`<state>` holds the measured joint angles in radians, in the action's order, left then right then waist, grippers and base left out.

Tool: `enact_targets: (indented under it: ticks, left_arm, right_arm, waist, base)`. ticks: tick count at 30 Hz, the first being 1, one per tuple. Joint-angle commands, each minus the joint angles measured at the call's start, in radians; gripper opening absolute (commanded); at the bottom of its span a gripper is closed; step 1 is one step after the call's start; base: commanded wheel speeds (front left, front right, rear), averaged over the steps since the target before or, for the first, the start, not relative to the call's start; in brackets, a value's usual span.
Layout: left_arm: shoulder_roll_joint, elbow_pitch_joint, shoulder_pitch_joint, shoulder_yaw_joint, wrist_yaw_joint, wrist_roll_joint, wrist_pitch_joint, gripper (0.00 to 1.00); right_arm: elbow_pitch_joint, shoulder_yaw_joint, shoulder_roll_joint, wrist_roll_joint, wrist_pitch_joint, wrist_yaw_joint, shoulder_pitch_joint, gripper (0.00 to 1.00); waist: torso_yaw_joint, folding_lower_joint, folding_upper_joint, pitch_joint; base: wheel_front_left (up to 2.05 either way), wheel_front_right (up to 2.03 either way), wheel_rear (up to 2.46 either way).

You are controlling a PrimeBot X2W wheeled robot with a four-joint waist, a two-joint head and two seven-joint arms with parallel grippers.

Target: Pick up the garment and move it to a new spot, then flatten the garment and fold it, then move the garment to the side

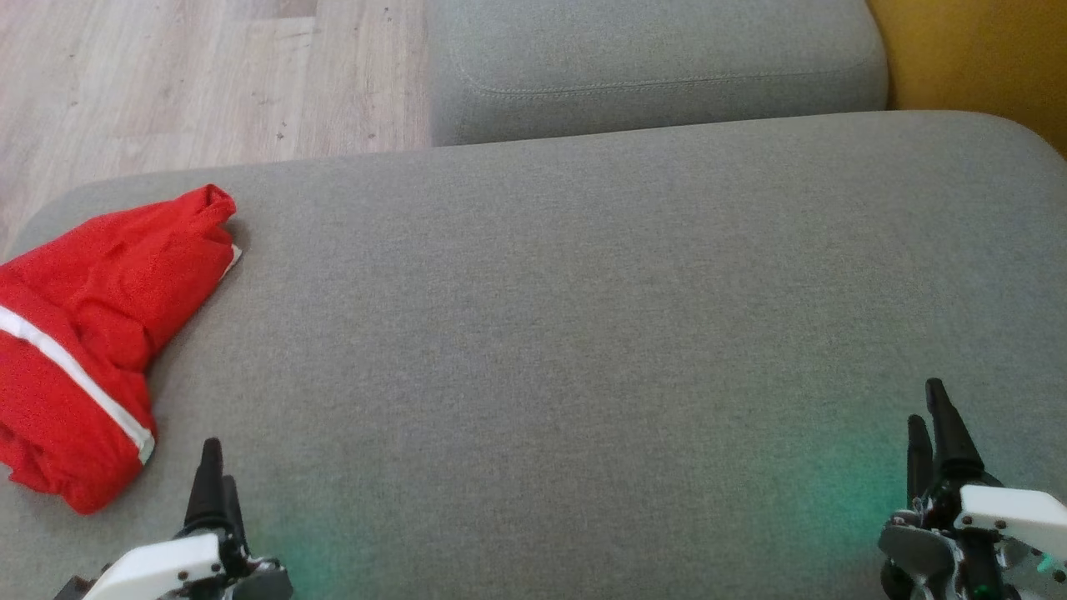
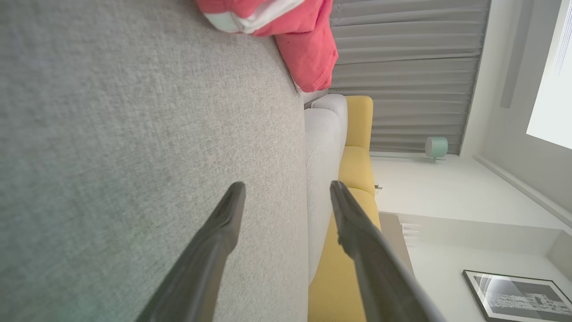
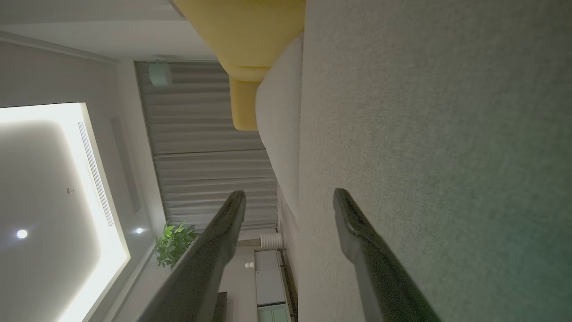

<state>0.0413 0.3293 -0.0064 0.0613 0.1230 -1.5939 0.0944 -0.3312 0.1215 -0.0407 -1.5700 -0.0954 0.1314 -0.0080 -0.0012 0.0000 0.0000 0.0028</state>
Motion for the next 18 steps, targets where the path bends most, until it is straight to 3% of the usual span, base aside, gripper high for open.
enact_targets:
  ticks: [1, 9, 18]
  left_arm:
    - [0.004, -0.036, -0.040, -0.004, -0.001, 0.013, -0.009, 1.00]
    - [0.004, -0.048, -0.036, -0.007, -0.007, 0.099, -0.033, 1.00]
    - [0.006, -0.064, -0.030, -0.023, -0.028, 0.283, -0.063, 1.00]
  right_arm:
    - [0.037, -0.004, -0.006, 0.017, 0.013, 0.000, -0.036, 1.00]
    - [0.067, -0.017, -0.006, 0.154, 0.036, 0.000, -0.031, 1.00]
    - [0.104, -0.050, -0.010, 0.340, 0.066, 0.000, -0.027, 1.00]
  waist:
    - [0.000, 0.0000, 0.0000, 0.000]
    - [-0.003, 0.0000, 0.0000, 0.001]
    - [-0.007, 0.0000, 0.0000, 0.002]
  base:
    - [0.00, 0.00, 0.00]
    - [0.00, 0.00, 0.00]
    - [0.00, 0.00, 0.00]
